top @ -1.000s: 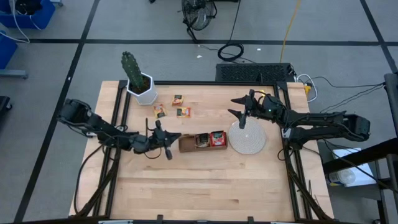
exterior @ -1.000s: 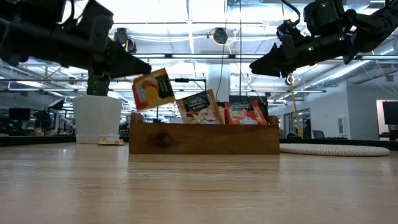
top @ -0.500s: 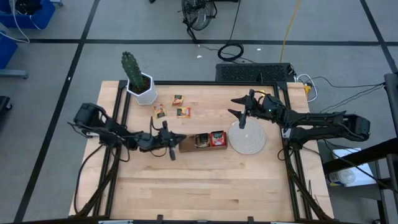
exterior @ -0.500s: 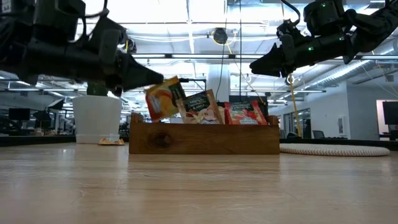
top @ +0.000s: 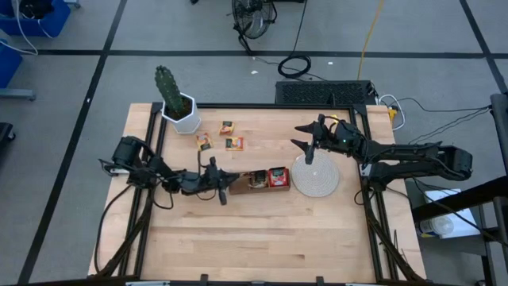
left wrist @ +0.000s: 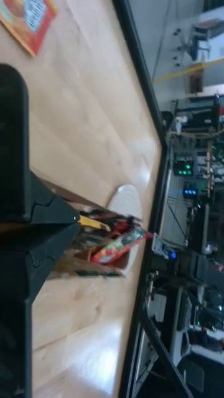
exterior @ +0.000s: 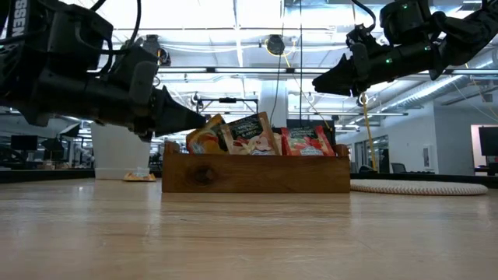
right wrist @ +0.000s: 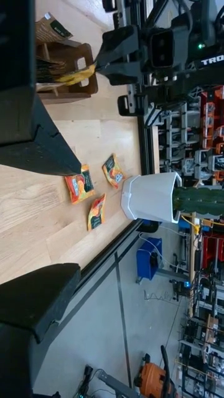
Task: Pick & Place Tea
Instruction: Put the yellow tea bag into the left section of the wooden organizer
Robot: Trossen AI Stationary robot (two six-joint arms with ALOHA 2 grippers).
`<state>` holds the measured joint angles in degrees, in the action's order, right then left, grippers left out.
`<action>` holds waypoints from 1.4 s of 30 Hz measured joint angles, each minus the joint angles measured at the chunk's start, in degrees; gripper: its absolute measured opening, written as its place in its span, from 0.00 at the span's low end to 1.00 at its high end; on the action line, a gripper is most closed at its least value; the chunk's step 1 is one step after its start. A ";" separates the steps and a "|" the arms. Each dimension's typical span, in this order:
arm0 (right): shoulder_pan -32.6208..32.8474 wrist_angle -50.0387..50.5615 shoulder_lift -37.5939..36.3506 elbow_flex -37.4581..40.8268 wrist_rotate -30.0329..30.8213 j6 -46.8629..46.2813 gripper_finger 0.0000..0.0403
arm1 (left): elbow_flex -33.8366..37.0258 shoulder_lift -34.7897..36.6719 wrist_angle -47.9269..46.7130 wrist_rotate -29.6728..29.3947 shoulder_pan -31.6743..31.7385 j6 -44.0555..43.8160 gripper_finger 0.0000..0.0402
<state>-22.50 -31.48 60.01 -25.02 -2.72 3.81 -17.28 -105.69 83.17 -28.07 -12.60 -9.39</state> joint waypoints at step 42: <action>0.00 0.15 0.00 0.00 -0.28 1.16 0.56 | -30.13 28.72 -90.13 26.94 17.28 5.37 0.43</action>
<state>-22.50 -31.33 60.01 -25.02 -3.01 4.97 -47.41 -76.97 -6.95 -1.13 4.68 -4.01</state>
